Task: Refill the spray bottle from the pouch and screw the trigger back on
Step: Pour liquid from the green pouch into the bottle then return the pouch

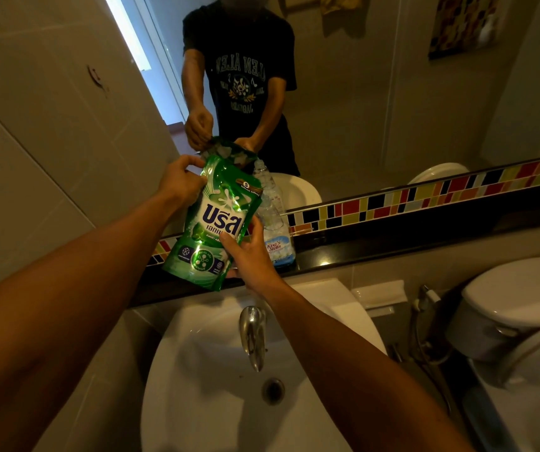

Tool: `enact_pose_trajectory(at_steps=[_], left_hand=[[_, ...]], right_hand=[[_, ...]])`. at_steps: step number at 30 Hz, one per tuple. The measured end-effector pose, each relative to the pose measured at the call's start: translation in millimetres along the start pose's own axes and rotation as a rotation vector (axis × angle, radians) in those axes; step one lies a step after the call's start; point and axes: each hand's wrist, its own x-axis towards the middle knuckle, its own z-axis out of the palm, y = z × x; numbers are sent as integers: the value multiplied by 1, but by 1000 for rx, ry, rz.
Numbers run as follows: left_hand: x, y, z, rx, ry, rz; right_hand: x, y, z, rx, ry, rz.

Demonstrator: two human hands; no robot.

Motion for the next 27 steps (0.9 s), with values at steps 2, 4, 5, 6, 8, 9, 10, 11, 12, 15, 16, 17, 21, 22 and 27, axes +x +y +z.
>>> enact_pose_trajectory(at_steps=[2,4,5,6,8,9,10,11,12,15,16,17,21,22,27], left_hand=[[0,0,0,-2,-2,-3],[0,0,-1,-3,0,-5],[0,0,-1,1,0,-4],[0,0,-1,3,-1,-2],[1,-1,0,0,-6,-1],[1,-1,0,-2,-6,-3],[2,-1,0,-6,-4,-4],[2,0,0,-8,-1,-4],[2,0,0,-9,1,-3],[2,1,0,-10,-3,-4],[2,1,-1,-7,-4,-5],[2,1,-1,-4,-5,-6],[3,1,-2,0,-15,-10],[3,1,-3,-2,-16,-12],[4,2,-4,4,-18,-20]], right_hand=[[0,0,0,-5,-1,-3],[-1,1,0,-13,-3,-9],[-1,1,0,-16,-2,-11],[-1,1,1,-19,1,-12],[0,1,1,-14,3,-12],[1,2,2,-11,3,-12],[1,2,2,-9,2,-11],[1,2,3,-7,1,-12],[2,2,3,-5,0,-12],[2,3,4,2,1,-9],[2,3,4,4,1,-10],[2,4,5,5,1,-12],[2,5,6,5,9,-9],[2,5,6,6,10,-7],[3,5,8,28,6,-3]])
